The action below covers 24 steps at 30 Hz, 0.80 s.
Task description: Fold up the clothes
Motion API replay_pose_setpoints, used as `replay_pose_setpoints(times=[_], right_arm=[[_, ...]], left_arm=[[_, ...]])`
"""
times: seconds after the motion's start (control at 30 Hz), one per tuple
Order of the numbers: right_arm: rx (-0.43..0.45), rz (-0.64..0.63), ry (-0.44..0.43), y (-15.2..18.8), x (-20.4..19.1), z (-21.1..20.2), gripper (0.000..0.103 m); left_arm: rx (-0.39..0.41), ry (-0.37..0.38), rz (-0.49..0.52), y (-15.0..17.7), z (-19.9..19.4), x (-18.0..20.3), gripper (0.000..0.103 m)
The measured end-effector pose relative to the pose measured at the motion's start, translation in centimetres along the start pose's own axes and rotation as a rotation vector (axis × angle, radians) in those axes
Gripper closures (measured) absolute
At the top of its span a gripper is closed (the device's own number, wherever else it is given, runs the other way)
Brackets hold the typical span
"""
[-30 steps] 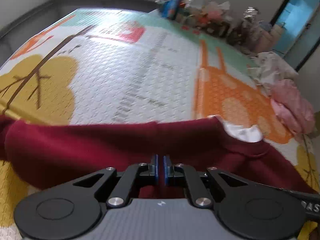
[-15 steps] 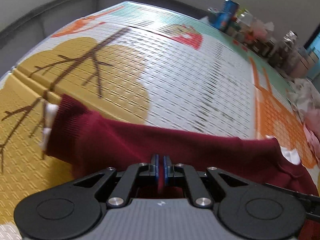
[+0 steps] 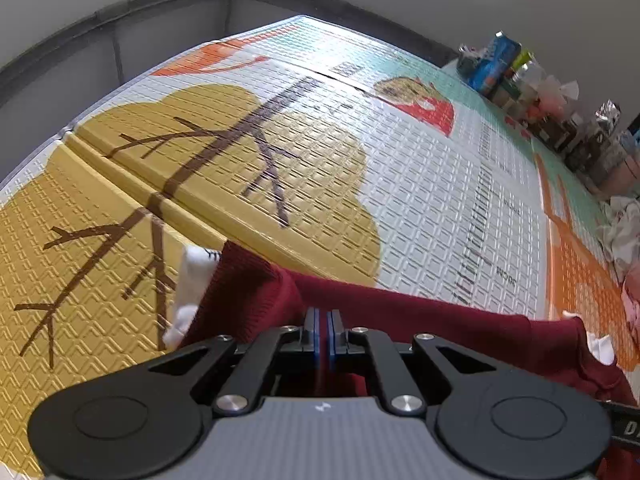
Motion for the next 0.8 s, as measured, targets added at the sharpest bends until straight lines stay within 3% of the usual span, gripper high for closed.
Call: replay_pose_setpoints(times=[0.3, 0.4, 0.8], right_arm=[[-0.025, -0.036, -0.003, 0.4, -2.9, 2.0, 0.097], [-0.030, -0.052, -0.014, 0.3, -4.2, 2.5, 0.097], [-0.068, -0.137, -0.108, 1.0, -11.1, 4.3, 0.097]], left_arm=[[0.081, 0.061, -0.095, -1.4, -2.6, -3.1, 0.096], [0.110, 0.038, -0.109, -2.3, -3.6, -4.4, 0.094], [0.040, 0.046, -0.171, -2.2, -2.4, -8.5, 0.091]])
Point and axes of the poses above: each gripper's, at about its wrist camera, not at the fingertips, and z roughly the way its jaws point, x to its right, y to its underside, the point moved 4 cm from there along z, roughly the way its jaws point, and after that the axes turned 12 degrees about z, right-handed, at the moved point
